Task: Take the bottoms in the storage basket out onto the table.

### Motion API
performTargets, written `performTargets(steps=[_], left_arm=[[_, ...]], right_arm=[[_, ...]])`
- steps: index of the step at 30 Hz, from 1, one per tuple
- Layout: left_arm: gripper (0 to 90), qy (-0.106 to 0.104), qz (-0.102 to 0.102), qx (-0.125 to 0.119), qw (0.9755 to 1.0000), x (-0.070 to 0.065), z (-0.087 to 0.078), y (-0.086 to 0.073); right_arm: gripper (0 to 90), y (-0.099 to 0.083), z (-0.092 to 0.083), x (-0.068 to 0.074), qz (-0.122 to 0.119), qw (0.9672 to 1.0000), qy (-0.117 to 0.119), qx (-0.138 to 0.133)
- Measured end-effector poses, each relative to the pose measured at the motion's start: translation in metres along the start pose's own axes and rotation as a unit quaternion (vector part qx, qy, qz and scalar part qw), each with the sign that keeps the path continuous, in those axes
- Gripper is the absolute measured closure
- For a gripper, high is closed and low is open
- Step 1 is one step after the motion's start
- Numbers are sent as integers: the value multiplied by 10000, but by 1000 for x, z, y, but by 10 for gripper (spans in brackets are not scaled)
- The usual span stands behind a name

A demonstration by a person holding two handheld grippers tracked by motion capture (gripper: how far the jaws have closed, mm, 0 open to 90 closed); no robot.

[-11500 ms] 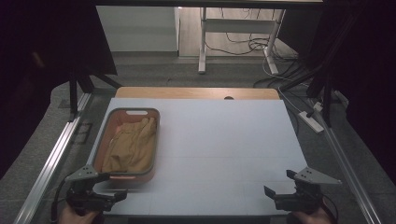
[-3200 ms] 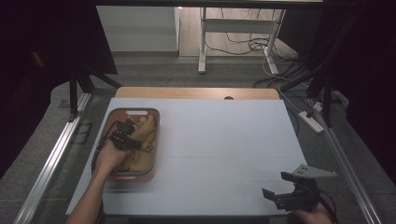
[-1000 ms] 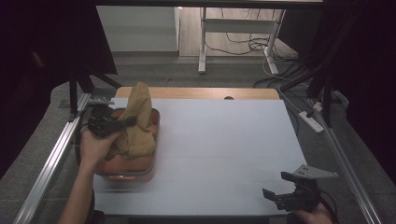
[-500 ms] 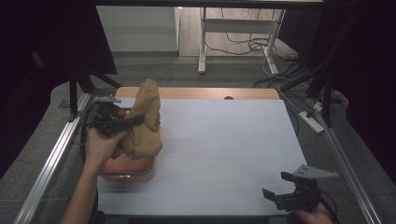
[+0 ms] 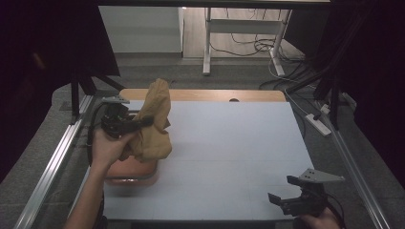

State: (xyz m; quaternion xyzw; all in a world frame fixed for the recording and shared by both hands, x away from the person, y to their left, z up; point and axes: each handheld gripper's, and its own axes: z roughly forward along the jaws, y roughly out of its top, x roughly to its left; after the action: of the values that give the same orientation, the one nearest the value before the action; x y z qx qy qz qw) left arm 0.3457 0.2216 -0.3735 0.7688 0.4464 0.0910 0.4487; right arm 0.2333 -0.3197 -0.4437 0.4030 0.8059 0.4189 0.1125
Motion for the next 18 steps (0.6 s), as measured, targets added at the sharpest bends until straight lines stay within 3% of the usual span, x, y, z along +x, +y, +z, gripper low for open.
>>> performTargets(steps=[18], left_arm=[[741,-245,336,141,9990,-26,27,16]], right_arm=[[6,0,1,0,-17,10000,-5,25]])
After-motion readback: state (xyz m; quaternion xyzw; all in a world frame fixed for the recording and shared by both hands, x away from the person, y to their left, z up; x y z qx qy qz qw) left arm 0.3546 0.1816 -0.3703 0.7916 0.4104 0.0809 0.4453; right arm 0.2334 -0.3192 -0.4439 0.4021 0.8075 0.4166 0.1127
